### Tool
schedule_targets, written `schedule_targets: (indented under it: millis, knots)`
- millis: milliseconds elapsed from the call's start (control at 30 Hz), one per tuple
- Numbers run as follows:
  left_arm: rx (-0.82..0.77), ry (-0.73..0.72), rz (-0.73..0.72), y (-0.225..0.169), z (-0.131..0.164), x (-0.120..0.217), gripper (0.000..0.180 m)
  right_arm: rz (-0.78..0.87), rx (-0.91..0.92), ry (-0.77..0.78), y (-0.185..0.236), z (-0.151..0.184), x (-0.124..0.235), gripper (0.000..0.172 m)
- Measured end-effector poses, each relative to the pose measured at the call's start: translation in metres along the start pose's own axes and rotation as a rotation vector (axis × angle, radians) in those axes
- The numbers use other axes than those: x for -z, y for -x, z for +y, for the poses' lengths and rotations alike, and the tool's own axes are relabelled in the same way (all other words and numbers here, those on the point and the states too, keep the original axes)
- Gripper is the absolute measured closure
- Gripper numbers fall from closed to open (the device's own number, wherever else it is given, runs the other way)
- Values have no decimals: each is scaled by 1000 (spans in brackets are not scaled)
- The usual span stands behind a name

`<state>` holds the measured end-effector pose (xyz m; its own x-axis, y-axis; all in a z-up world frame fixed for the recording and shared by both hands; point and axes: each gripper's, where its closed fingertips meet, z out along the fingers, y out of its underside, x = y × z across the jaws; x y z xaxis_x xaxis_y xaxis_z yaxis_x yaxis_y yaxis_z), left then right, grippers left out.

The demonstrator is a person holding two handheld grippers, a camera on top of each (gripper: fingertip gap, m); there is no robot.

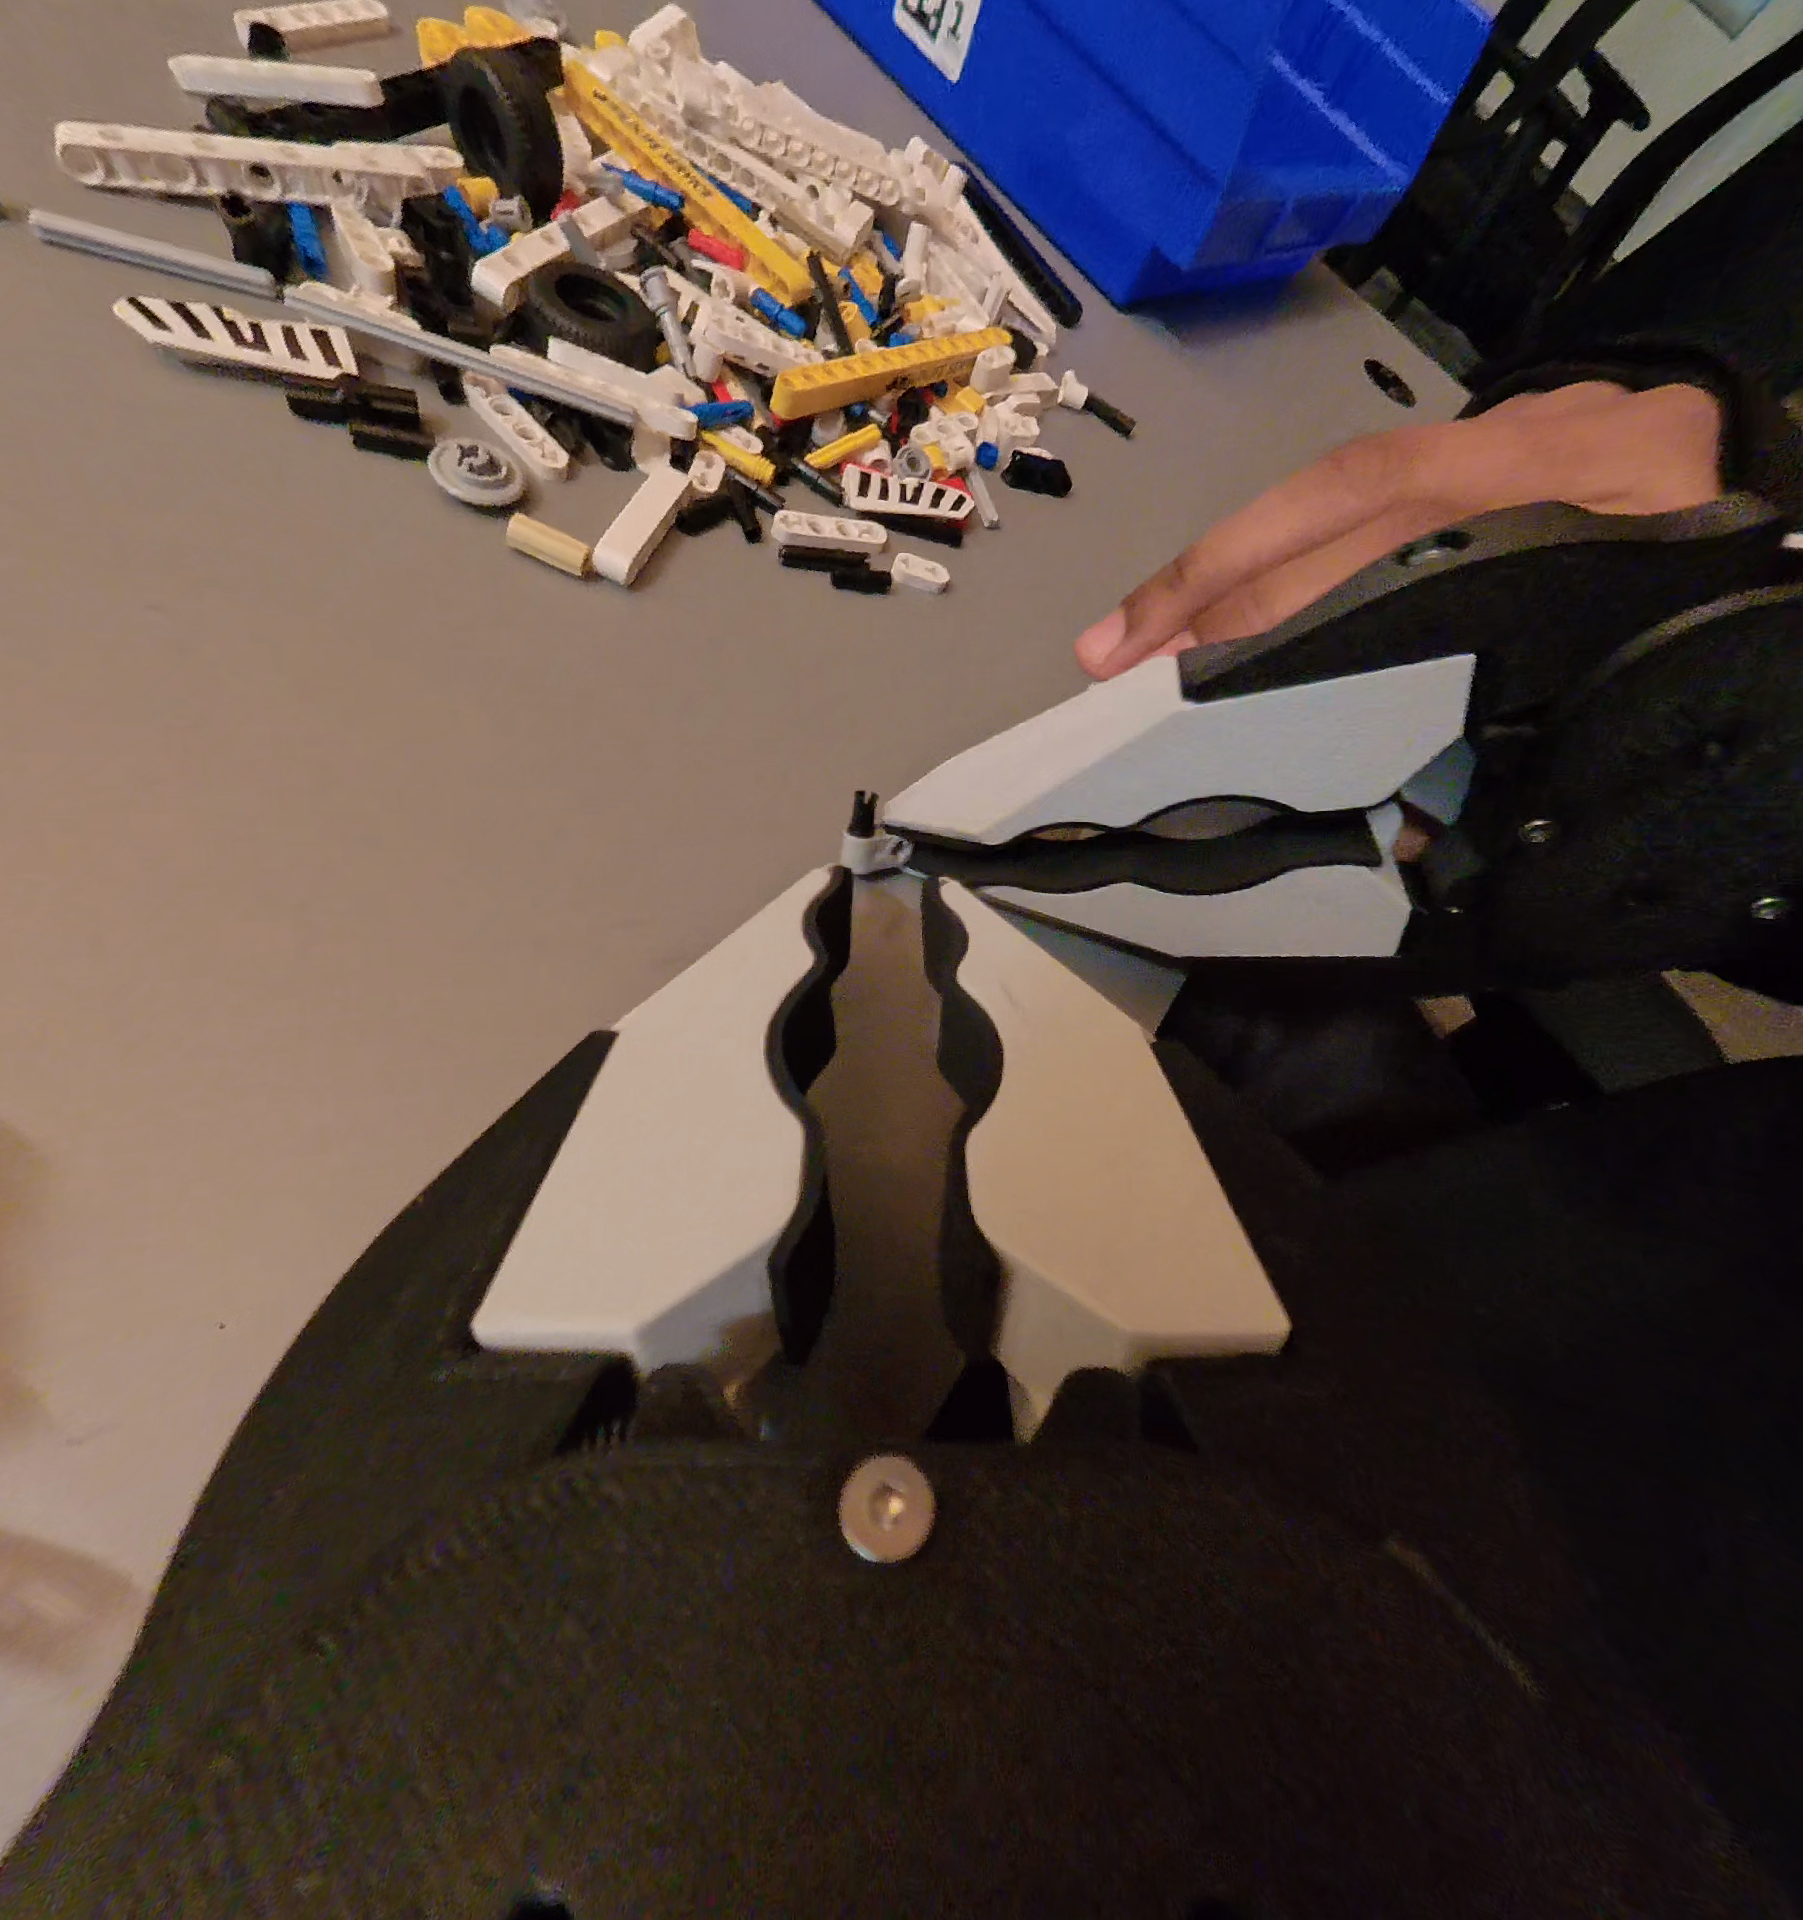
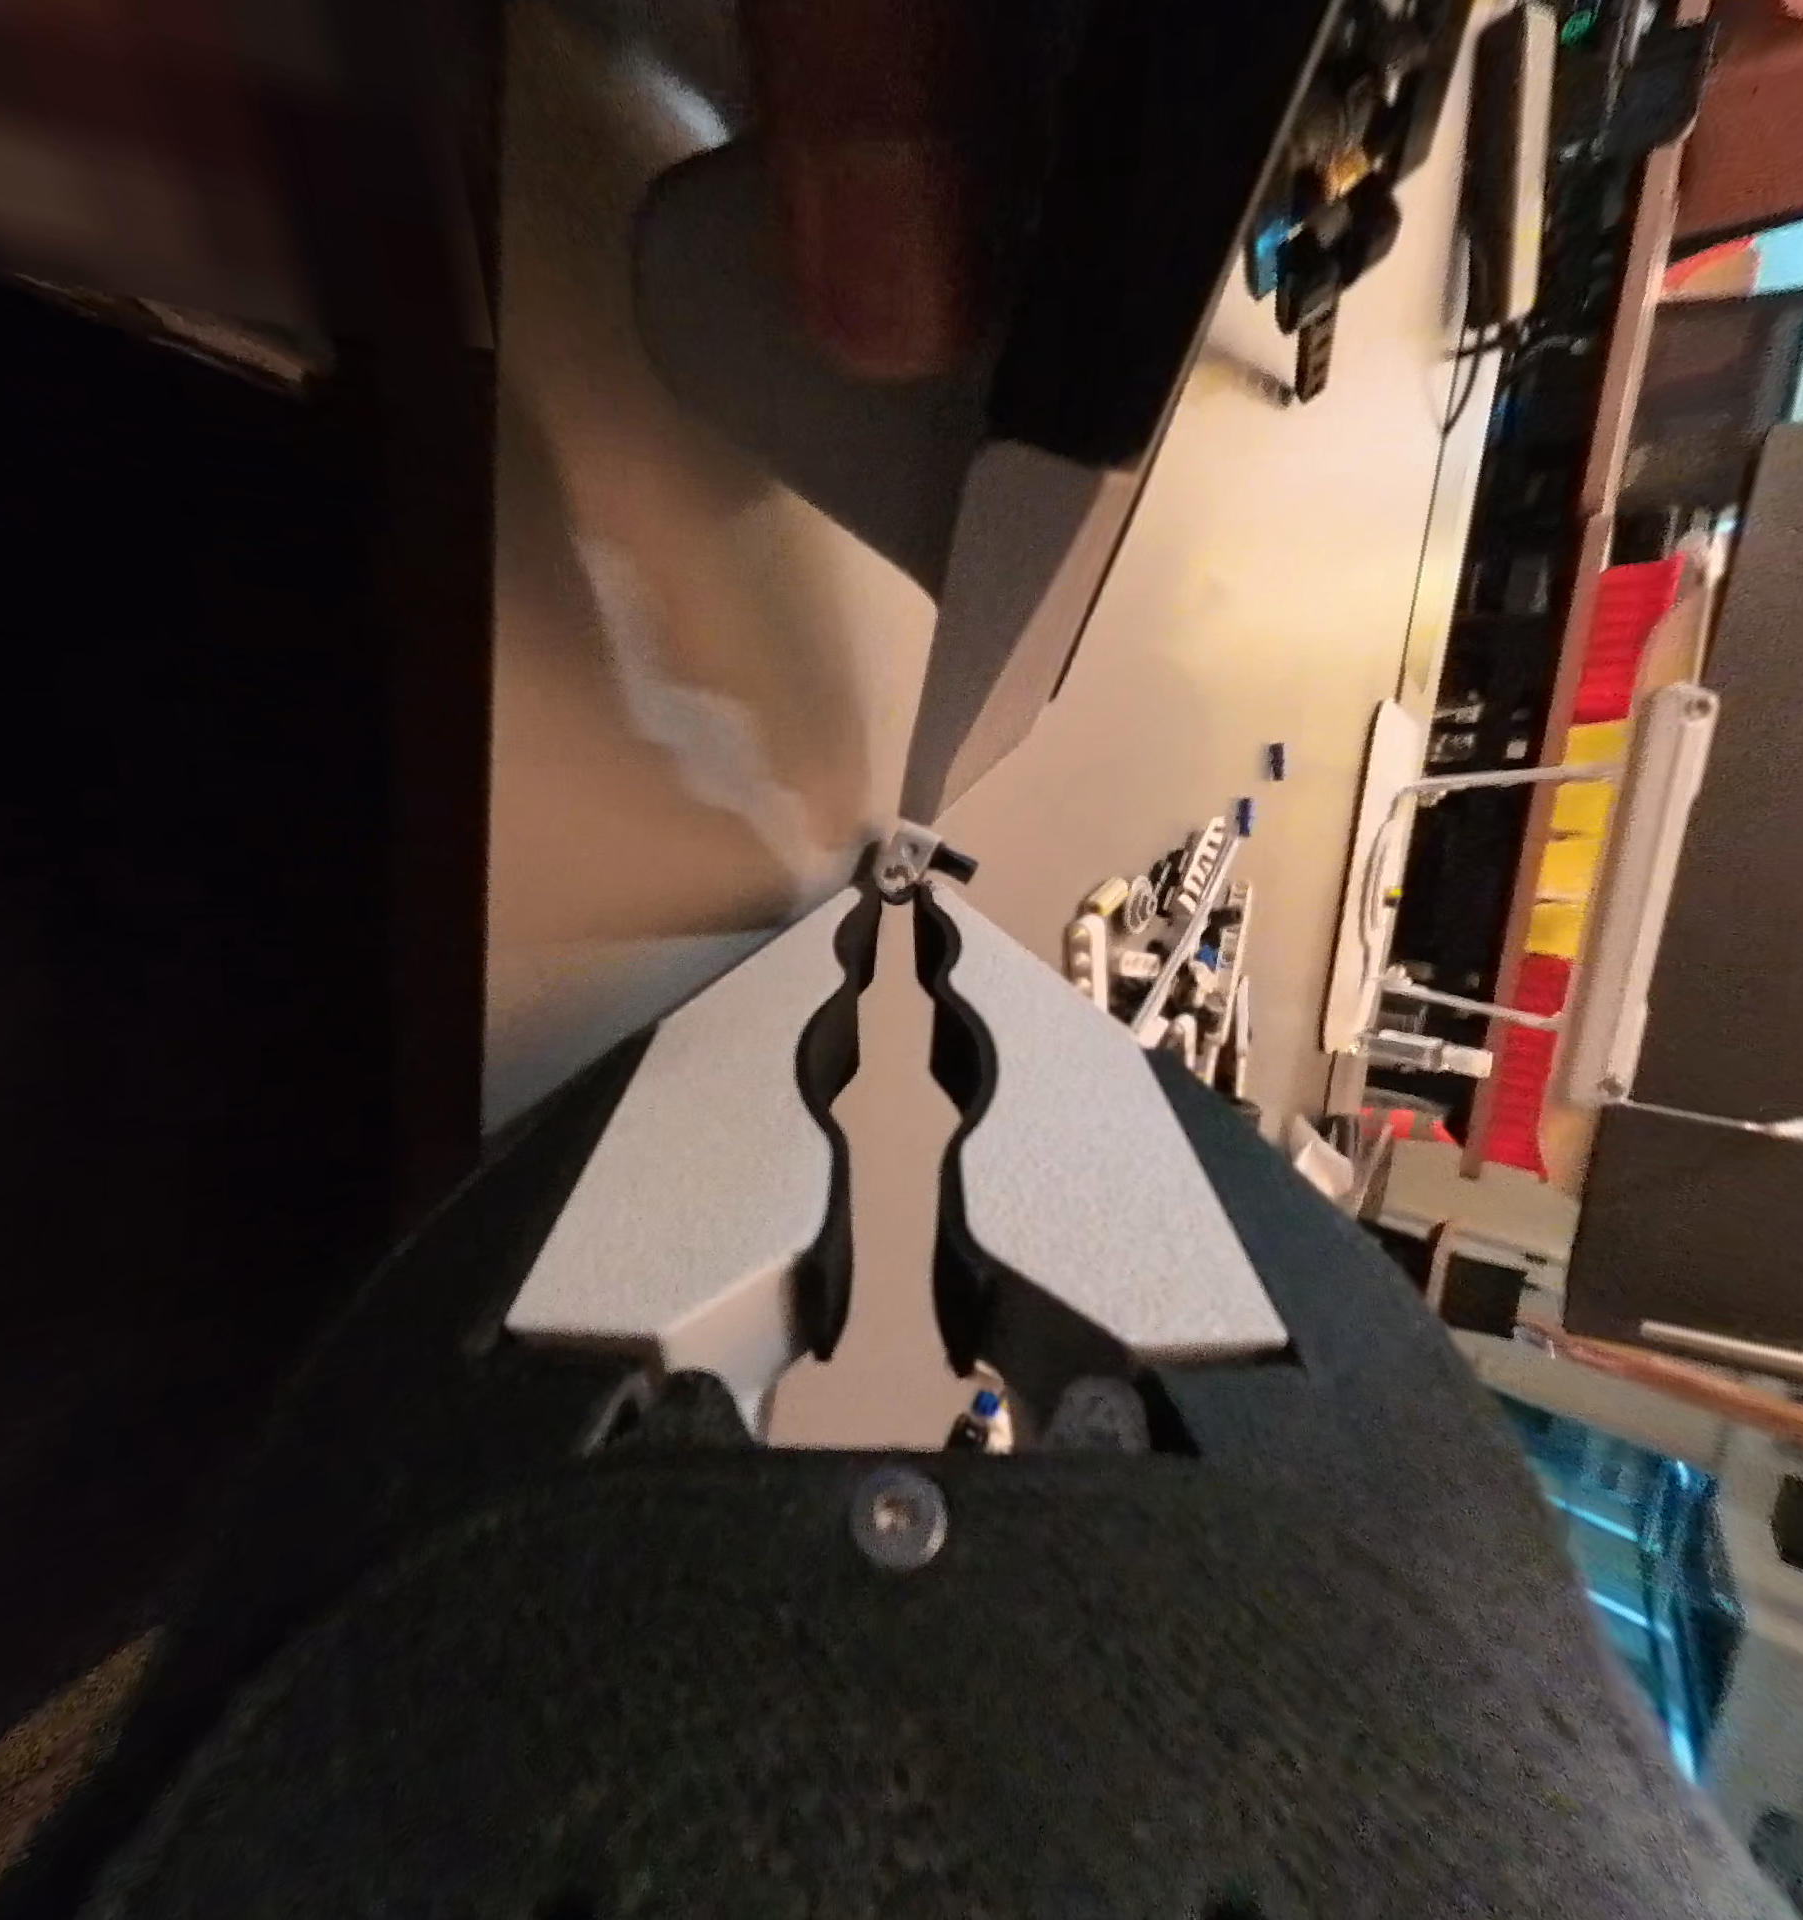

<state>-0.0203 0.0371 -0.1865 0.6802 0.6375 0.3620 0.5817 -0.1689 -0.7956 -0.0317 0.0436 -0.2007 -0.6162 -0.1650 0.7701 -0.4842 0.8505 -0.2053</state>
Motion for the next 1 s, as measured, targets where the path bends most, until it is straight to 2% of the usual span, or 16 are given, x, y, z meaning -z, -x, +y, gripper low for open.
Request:
schedule_targets:
  millis: [133,267,333,467,567,667,767,1000]
  knots:
    - [-17,16,-21,2,2,-1,163,-46,-46,-83,7,-13,8,165]
    - [-70,44,-23,-1,6,-2,161,-75,-127,-113,9,-11,15,156]
    - [-85,48,-25,-1,7,-2,160,-89,-245,-118,4,-4,19,155]
    - [-83,42,-20,-1,6,-2,161,-176,-626,-119,-3,8,18,149]
    - [-152,59,-64,-2,8,-5,158,-214,-765,-146,-5,12,17,147]
    - [-269,118,-186,6,11,-13,166,-244,-798,-187,-5,8,15,147]
    - [-292,150,-213,8,12,-17,165,-278,-812,-235,-4,1,12,148]
    - [-177,107,-113,6,8,-12,167,-349,-813,-317,-5,-5,8,157]
